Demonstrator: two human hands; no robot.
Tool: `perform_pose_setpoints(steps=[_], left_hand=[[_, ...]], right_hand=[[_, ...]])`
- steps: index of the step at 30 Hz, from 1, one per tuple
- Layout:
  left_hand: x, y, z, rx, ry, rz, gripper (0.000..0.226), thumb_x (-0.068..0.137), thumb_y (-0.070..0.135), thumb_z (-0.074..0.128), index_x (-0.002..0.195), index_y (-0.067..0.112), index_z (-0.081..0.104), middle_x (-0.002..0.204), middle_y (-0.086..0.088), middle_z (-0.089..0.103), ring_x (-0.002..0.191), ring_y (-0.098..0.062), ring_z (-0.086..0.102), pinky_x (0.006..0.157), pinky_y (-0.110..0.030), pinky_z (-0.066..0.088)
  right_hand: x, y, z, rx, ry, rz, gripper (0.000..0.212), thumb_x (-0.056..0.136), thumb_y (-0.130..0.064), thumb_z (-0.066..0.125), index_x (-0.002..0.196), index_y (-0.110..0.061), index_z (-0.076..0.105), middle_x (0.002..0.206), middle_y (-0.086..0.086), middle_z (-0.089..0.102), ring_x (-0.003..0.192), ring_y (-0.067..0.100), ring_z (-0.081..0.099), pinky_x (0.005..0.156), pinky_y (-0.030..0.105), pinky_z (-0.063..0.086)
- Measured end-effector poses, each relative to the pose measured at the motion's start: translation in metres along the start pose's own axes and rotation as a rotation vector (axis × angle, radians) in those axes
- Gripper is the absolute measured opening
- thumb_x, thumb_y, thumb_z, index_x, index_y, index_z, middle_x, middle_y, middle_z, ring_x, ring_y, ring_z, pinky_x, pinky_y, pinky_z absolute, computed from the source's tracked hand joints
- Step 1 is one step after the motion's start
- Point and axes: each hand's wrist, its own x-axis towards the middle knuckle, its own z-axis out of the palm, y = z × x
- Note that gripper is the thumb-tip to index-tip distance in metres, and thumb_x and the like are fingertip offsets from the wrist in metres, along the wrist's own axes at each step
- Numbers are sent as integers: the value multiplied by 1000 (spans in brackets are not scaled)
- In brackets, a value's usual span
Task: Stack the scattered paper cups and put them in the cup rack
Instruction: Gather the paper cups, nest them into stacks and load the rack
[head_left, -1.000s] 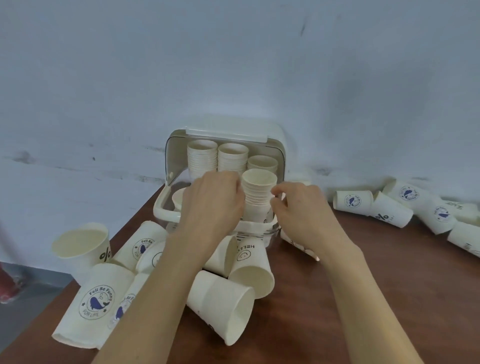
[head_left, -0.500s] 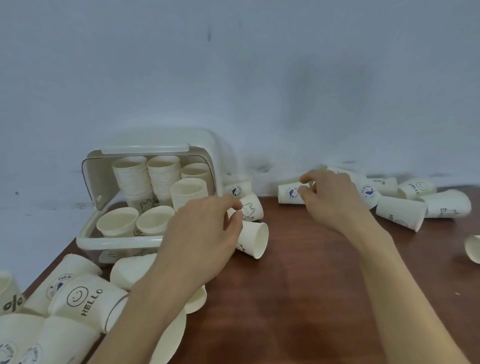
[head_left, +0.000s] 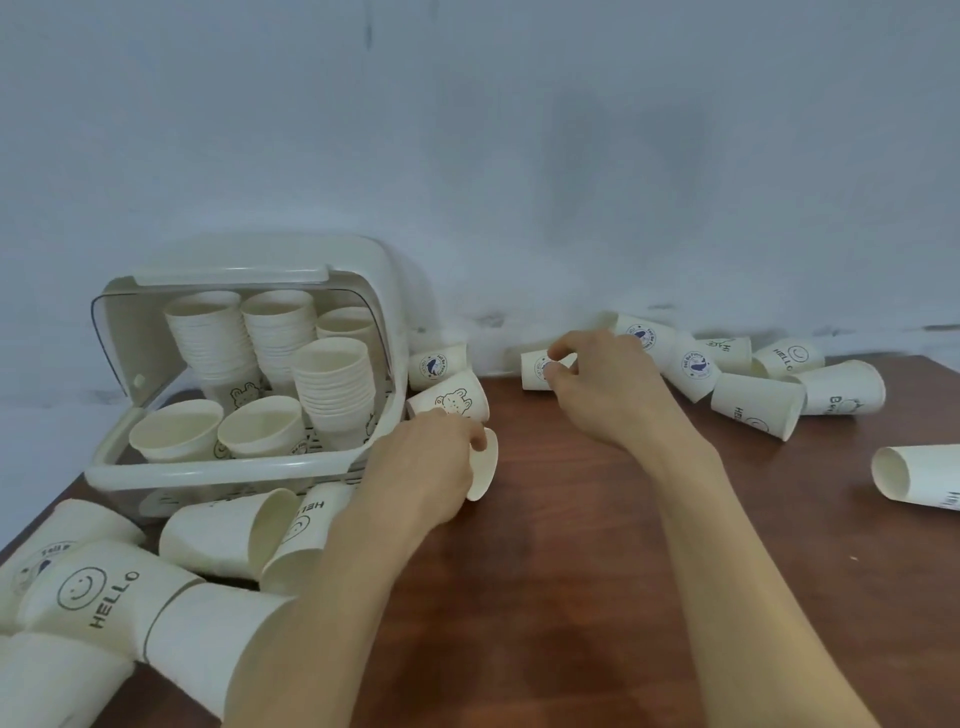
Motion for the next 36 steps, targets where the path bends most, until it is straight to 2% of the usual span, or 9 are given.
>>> perform_pose_setpoints(steps=[4,9,18,22,26,29,31,36], left_hand=[[-2,2,7,124,-63,35,51,92,8,45,131,39,50,123,0,48,115,-26,51,81,-37,40],[-4,6,14,206,-85,38,46,91,10,47,135,26,46,122,-3,46,113,-27,50,76,-38,42],[-12,21,-4,259,30,81,21,92,12,48,112,14,55,115,-9,57,105,-31,55,70,-34,36],[-14,26,-10,234,80,108,22,92,12,49,113,14,55,115,-10,58,104,-33,56,70,-32,36],[-16,31,-13,196,130,152,27,93,13,48,119,14,54,116,-9,59,105,-31,57,69,-32,36],[-17,36,-15,138,165,184,11,95,16,46,105,17,52,109,-6,62,99,-29,59,66,-33,34],[-17,39,-15,116,183,201,5,96,17,45,97,20,48,106,-4,62,97,-28,58,64,-33,32],[-19,44,-10,76,225,234,6,98,23,42,92,20,42,103,-2,60,95,-27,58,64,-34,31]], right_hand=[[0,0,2,0,0,0,27,93,-28,51,114,-19,64,107,9,66,102,30,58,85,41,51],[1,0,2,7,-8,6,27,93,-28,51,115,-19,64,109,9,65,106,29,57,87,41,51],[2,4,1,-8,-4,2,29,95,-29,49,118,-20,63,113,9,64,114,30,49,84,38,47],[3,4,3,-15,-3,-3,30,95,-29,50,121,-20,62,116,9,64,117,29,48,86,37,44],[4,6,3,-10,-4,-1,30,95,-28,48,121,-21,61,116,9,63,116,29,46,79,34,40],[5,9,1,-17,0,7,32,95,-28,48,123,-19,61,117,10,62,117,29,46,79,33,38],[6,11,0,-26,8,16,32,94,-28,49,122,-19,62,118,11,61,116,29,48,81,33,39],[5,18,-2,-47,42,13,29,92,-27,51,117,-19,64,116,10,64,111,29,54,87,36,45]])
